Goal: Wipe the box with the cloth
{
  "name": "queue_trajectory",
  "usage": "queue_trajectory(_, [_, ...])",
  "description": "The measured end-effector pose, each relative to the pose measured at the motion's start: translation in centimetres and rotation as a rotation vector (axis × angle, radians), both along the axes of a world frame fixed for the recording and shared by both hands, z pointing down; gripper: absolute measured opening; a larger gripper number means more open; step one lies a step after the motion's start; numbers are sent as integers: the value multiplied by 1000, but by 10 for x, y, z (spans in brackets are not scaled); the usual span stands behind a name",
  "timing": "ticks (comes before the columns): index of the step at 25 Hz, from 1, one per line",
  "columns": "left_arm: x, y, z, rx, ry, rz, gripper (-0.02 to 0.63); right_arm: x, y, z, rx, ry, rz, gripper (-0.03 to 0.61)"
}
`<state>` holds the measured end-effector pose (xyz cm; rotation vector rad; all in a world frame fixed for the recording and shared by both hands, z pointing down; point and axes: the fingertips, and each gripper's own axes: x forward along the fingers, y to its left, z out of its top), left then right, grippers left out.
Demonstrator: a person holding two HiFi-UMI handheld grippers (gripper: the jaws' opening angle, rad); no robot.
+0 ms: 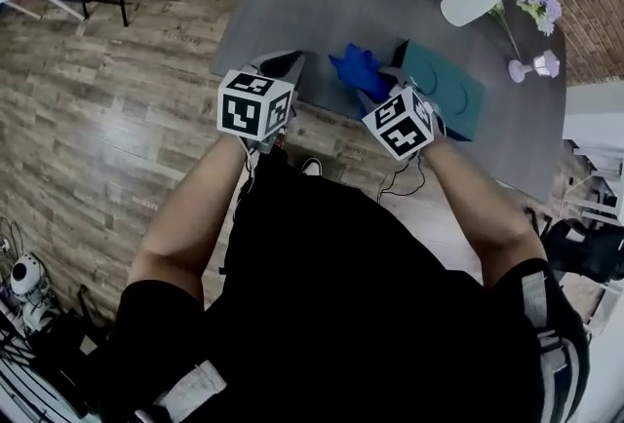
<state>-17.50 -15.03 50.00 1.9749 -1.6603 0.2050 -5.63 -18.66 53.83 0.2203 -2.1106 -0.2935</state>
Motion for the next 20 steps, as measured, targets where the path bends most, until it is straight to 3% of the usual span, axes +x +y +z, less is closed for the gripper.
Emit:
queue_trajectory(6, [-33,-63,4,13,81,73,9,-12,-7,24,-14,171,-48,150])
queue_trajectory(9, [-40,-104,-5,41,90,155,9,-9,-3,35,13,281,-97,150])
queue_trajectory(15, [-40,-152,-11,61,94,310,9,-14,-49,39,31,360,29,149])
queue_trajectory(20, [-39,-160,-5,32,80,360,9,-16,-92,35,68,371,75,149])
